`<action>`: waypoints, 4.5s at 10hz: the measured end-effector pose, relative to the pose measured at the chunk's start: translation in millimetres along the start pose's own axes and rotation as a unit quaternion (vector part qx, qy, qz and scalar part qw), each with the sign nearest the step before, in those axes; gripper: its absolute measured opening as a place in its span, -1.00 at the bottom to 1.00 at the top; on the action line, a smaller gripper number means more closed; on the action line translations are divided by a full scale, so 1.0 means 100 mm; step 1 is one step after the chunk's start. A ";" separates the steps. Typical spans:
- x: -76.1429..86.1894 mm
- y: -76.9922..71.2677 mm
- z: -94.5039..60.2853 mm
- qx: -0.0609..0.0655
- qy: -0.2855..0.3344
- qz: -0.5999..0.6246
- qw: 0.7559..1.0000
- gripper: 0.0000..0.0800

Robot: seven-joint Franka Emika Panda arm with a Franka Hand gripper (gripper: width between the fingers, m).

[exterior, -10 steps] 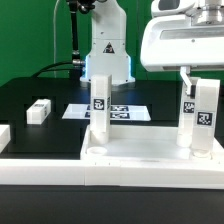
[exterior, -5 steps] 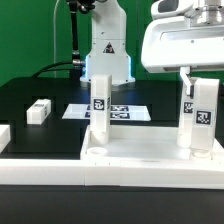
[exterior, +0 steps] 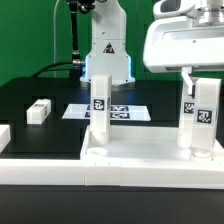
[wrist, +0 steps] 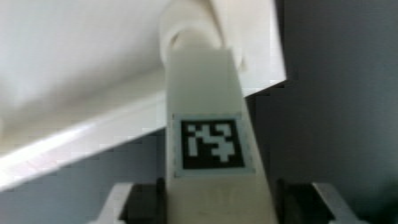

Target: Assemble desk

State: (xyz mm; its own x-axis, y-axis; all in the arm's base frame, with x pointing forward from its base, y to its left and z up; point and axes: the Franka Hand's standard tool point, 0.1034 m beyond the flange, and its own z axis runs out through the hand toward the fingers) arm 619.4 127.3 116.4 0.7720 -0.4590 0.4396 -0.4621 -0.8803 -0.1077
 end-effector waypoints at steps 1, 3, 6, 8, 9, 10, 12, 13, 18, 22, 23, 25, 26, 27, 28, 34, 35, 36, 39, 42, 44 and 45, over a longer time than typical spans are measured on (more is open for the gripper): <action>-0.06 0.00 -0.01 -0.007 0.004 -0.009 1.000 -0.26; -0.06 0.05 0.02 -0.005 0.011 -0.014 1.000 -0.26; 0.07 0.08 -0.01 -0.008 0.008 -0.040 0.999 -0.26; 0.22 0.09 0.00 -0.008 0.011 -0.044 0.999 -0.27; 0.25 0.11 0.01 -0.008 0.012 -0.044 0.999 -0.27; 0.27 0.11 0.02 -0.009 0.013 -0.044 0.999 -0.27; 0.22 0.11 0.06 -0.011 0.012 -0.047 0.999 -0.27; 0.17 0.08 0.10 -0.012 0.013 -0.052 0.998 -0.27; 0.16 0.02 0.11 -0.004 0.031 -0.061 0.998 -0.27; 0.16 0.02 0.11 -0.003 0.033 -0.063 0.997 -0.25; 0.16 0.02 0.11 -0.003 0.033 -0.063 0.997 0.30; 0.16 0.02 0.11 -0.003 0.033 -0.064 0.997 0.54; 0.16 0.02 0.11 -0.003 0.033 -0.065 0.997 0.62; 0.16 0.02 0.11 -0.003 0.033 -0.065 0.997 0.62; 0.16 0.02 0.11 -0.003 0.033 -0.065 0.997 0.62; 0.60 0.09 -0.30 0.014 0.015 -0.079 0.997 0.62; 0.61 0.11 -0.30 0.013 0.014 -0.080 0.997 0.62; 0.61 0.20 -0.26 -0.001 -0.009 -0.087 0.996 0.62; 0.85 0.32 -0.27 -0.033 -0.102 -0.072 0.992 0.62; 0.88 0.31 -0.23 -0.054 -0.167 -0.050 0.983 0.62; 0.81 0.20 -0.19 -0.046 -0.158 -0.041 0.985 0.62; 0.74 0.10 -0.18 -0.044 -0.158 -0.033 0.986 0.62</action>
Offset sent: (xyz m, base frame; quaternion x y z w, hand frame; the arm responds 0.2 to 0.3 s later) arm 0.0000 0.0000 0.0000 0.0000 0.0000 0.0000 1.0000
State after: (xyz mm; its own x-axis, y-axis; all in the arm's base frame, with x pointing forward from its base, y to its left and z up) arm 664.3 86.1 163.8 0.8923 -0.4283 0.1426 -0.4323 -0.9017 -0.0035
